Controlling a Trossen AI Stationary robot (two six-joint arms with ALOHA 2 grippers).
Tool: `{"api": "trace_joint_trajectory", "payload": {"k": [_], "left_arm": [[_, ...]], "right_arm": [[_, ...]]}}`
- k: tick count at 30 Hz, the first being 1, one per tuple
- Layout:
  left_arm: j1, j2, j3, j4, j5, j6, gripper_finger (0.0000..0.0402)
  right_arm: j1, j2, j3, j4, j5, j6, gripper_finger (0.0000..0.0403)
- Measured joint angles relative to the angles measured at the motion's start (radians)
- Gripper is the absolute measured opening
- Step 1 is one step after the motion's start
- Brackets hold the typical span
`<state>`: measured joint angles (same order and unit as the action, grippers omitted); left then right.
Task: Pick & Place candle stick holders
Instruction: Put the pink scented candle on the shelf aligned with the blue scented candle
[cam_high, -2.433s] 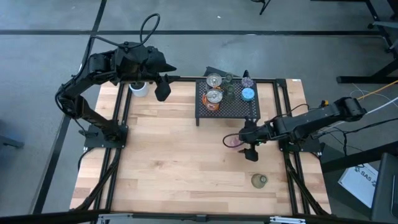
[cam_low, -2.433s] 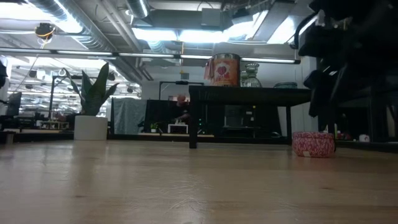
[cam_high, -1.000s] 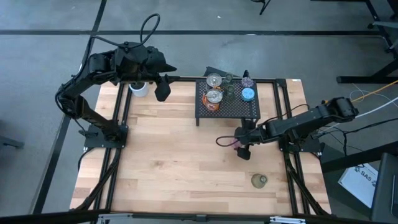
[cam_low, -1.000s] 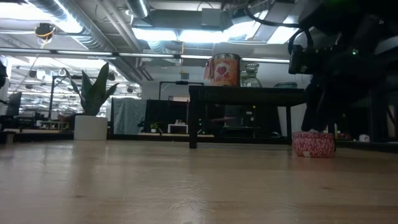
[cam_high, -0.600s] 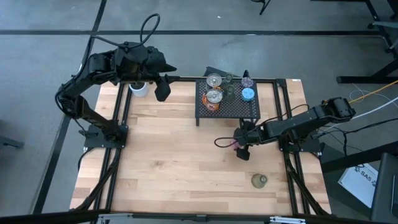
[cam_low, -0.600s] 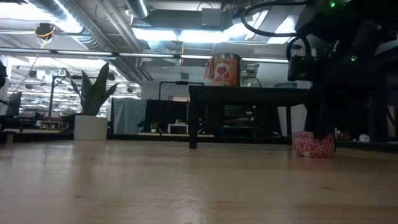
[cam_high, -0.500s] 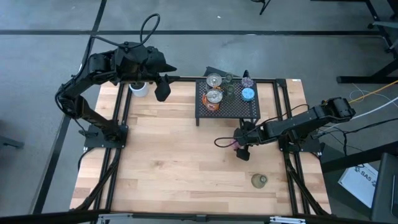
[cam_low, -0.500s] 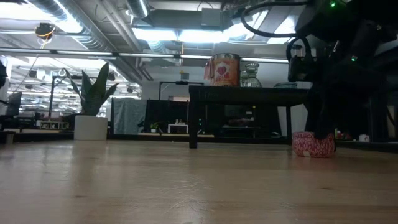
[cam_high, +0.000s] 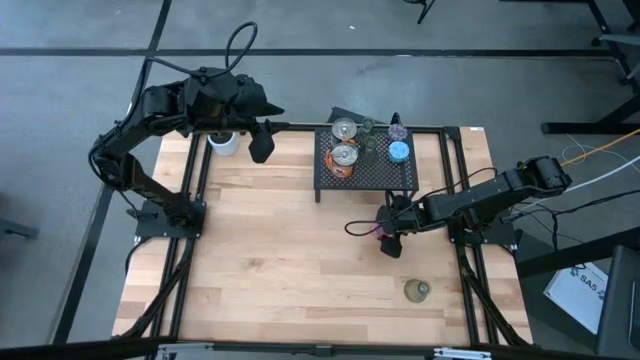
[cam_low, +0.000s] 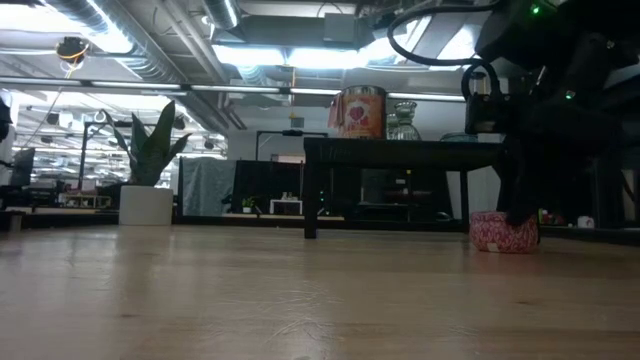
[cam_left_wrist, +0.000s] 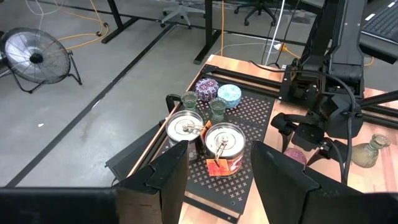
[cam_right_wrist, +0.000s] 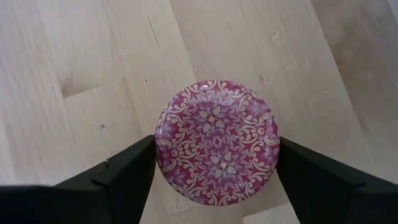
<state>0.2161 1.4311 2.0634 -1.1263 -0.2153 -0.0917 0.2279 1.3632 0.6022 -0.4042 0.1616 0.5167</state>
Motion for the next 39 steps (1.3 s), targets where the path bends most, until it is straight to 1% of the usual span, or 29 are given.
{"api": "trace_joint_trajectory", "payload": {"k": [4,7,21,31,39], "left_arm": [[0.0,0.0,0.0,0.0,0.0,0.0,0.0169],[0.0,0.0,0.0,0.0,0.0,0.0,0.0169],[0.0,0.0,0.0,0.0,0.0,0.0,0.0169],[0.0,0.0,0.0,0.0,0.0,0.0,0.0169],[0.0,0.0,0.0,0.0,0.0,0.0,0.0169]], "right_arm": [[0.0,0.0,0.0,0.0,-0.002,0.0,0.0302],[0.0,0.0,0.0,0.001,-0.004,0.0,0.0296],[0.0,0.0,0.019,-0.008,-0.012,-0.004,0.0296],[0.0,-0.004,0.095,-0.146,-0.01,-0.008,0.0296],[0.0,-0.012,0.11,-0.173,0.0,-0.008,0.0296]]}}
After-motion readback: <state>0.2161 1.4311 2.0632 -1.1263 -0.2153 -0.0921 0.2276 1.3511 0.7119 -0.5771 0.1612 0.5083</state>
